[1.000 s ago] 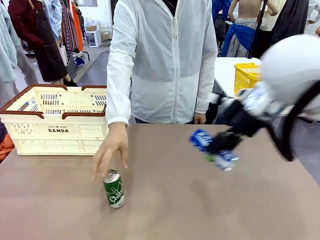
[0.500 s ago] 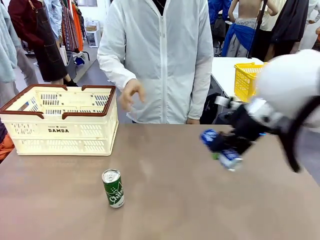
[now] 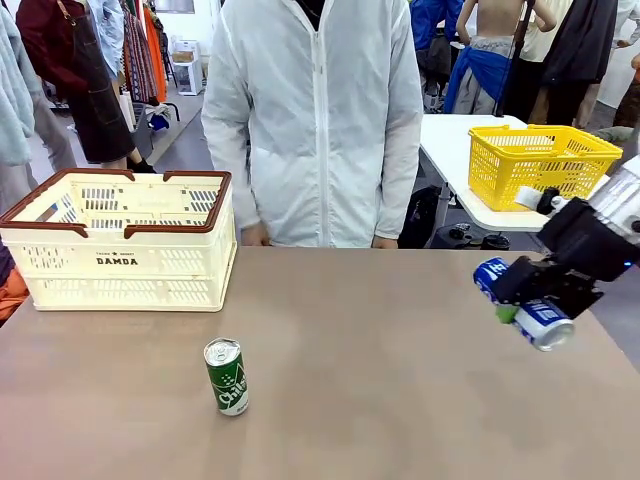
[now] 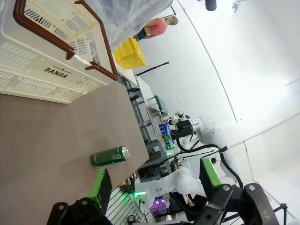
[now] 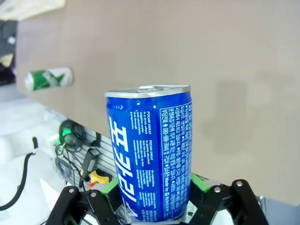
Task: Place the drinks into the Shopping basket.
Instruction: Pick up one drink and place it into the Shopping basket.
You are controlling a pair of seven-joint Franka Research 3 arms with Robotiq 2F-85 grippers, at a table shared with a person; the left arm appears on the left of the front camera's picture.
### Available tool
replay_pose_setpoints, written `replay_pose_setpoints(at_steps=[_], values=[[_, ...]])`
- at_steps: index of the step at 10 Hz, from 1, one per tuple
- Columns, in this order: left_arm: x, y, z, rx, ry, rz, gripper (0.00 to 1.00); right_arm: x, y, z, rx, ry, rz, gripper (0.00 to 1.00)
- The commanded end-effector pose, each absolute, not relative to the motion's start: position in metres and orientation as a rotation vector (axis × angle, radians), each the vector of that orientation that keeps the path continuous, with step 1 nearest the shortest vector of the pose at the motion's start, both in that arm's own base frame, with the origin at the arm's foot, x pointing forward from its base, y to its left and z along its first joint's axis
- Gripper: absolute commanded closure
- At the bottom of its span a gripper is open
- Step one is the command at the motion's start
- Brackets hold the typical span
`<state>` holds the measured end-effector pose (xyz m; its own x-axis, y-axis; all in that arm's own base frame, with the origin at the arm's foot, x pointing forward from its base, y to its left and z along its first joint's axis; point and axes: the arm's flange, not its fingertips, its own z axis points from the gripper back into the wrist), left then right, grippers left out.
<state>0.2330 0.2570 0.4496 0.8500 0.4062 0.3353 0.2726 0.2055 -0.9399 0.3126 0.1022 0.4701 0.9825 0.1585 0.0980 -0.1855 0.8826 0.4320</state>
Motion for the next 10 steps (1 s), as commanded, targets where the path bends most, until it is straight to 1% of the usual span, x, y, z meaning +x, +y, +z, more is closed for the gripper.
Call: replay_pose_setpoints(at_steps=[1, 2, 3, 6, 8, 10], values=[[0.233, 0.258, 0.452, -1.400, -0.625, 0.085, 0.00, 0.348, 0.187, 0.436, 0.429, -0.067, 0.185, 1.00], [0.233, 0.258, 0.452, -1.400, -0.625, 0.085, 0.00, 0.373, 0.236, 0.420, 0.411, -0.043, 0.216, 1.00], [0.233, 0.258, 0.452, -1.400, -0.625, 0.085, 0.00, 0.392, 0.271, 0.408, 0.372, -0.056, 0.218, 1.00], [0.233, 0.258, 0.452, -1.400, -0.625, 0.085, 0.00, 0.440, 0.353, 0.357, 0.276, 0.022, 0.240, 1.00], [0.233, 0.258, 0.452, -1.400, -0.625, 0.085, 0.00, 0.453, 0.365, 0.326, 0.235, 0.046, 0.260, 1.00], [0.233, 0.258, 0.452, -1.400, -0.625, 0.085, 0.00, 0.454, 0.371, 0.312, 0.235, -0.006, 0.282, 1.00]])
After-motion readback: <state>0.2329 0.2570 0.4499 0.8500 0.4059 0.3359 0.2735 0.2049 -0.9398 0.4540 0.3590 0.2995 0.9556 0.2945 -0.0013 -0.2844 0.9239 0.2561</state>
